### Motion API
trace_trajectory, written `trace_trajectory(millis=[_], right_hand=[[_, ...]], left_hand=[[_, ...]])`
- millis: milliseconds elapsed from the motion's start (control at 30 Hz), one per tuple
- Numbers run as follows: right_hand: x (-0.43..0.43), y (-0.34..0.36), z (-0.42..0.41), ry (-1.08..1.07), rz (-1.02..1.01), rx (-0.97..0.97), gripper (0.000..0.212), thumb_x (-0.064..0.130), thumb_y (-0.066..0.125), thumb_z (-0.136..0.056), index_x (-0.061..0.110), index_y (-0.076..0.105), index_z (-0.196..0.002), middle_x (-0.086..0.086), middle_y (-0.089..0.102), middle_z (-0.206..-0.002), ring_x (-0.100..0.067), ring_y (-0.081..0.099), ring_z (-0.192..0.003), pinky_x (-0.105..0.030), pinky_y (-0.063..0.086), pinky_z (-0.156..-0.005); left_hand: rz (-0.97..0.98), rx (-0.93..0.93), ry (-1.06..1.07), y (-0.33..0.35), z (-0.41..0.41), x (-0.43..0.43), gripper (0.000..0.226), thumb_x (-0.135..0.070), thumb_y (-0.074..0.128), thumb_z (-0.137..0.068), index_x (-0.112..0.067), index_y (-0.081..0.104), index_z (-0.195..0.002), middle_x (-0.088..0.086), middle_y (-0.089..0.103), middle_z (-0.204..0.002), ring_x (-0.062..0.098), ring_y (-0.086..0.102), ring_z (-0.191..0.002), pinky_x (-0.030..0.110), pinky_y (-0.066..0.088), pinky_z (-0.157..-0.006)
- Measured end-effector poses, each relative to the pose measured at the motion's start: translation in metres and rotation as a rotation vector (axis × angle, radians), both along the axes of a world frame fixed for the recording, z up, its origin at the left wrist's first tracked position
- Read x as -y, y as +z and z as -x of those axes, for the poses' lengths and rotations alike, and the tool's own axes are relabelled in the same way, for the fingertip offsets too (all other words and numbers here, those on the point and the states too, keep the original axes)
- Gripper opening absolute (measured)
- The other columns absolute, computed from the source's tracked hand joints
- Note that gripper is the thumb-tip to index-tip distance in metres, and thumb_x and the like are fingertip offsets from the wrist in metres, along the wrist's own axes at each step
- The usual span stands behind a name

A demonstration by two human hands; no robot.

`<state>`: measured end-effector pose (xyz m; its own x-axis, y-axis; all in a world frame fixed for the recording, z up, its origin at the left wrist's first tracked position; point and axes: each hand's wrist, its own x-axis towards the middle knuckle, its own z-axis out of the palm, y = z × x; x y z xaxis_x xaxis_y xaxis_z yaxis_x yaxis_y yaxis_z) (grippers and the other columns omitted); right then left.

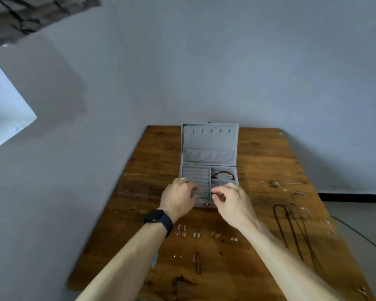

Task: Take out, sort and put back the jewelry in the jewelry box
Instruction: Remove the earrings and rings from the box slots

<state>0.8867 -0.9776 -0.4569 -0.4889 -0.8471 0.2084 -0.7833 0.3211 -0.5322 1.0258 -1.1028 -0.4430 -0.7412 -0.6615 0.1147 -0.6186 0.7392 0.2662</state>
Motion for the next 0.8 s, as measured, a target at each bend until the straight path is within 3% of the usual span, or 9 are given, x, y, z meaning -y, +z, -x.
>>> trace_trajectory(millis=[133, 333, 500, 600, 800], right_hand=[[0.022, -0.008, 0.007, 0.046, -0.069, -0.068, 0.028, 0.032, 0.061, -0.097, 0.022, 0.071, -0.122, 0.000, 0.064, -0.114, -0.016, 0.060, -0.105, -0.022, 0.045, -0.089], [0.035, -0.014, 0.010, 0.100, -0.132, -0.161, 0.029, 0.034, 0.059, -0.097, 0.023, 0.072, -0.121, 0.000, 0.062, -0.114, -0.018, 0.055, -0.112, -0.028, 0.044, -0.097], [0.039, -0.011, 0.009, 0.123, -0.140, -0.259, 0.027, 0.032, 0.055, -0.099, 0.023, 0.075, -0.114, 0.000, 0.064, -0.115, -0.017, 0.056, -0.114, -0.027, 0.035, -0.107], [0.039, -0.007, 0.009, 0.140, -0.158, -0.268, 0.026, 0.031, 0.055, -0.099, 0.022, 0.075, -0.112, 0.000, 0.064, -0.115, -0.018, 0.056, -0.112, -0.027, 0.037, -0.104], [0.043, -0.006, 0.013, 0.132, -0.209, -0.108, 0.024, 0.030, 0.069, -0.092, 0.021, 0.075, -0.114, 0.000, 0.060, -0.114, -0.018, 0.057, -0.108, -0.030, 0.049, -0.093]], left_hand=[[-0.074, 0.020, -0.008, -0.005, 0.013, 0.011, 0.031, -0.036, 0.066, -0.095, -0.028, 0.067, -0.125, -0.003, 0.066, -0.122, 0.013, 0.062, -0.109, 0.032, 0.056, -0.090], [-0.045, 0.001, -0.010, -0.014, 0.016, 0.017, 0.026, -0.036, 0.067, -0.094, -0.031, 0.071, -0.119, -0.005, 0.067, -0.116, 0.012, 0.062, -0.105, 0.031, 0.056, -0.086], [-0.084, -0.041, 0.012, -0.015, 0.015, 0.017, 0.022, -0.038, 0.067, -0.094, -0.033, 0.074, -0.114, -0.006, 0.067, -0.112, 0.012, 0.062, -0.102, 0.026, 0.053, -0.078], [-0.111, -0.054, 0.021, -0.014, 0.016, 0.016, 0.022, -0.038, 0.068, -0.094, -0.032, 0.075, -0.114, -0.007, 0.067, -0.112, 0.012, 0.062, -0.101, 0.024, 0.051, -0.076], [-0.106, -0.063, 0.040, -0.012, 0.016, 0.013, 0.022, -0.034, 0.067, -0.094, -0.029, 0.073, -0.115, -0.005, 0.067, -0.112, 0.012, 0.063, -0.101, 0.027, 0.055, -0.080]])
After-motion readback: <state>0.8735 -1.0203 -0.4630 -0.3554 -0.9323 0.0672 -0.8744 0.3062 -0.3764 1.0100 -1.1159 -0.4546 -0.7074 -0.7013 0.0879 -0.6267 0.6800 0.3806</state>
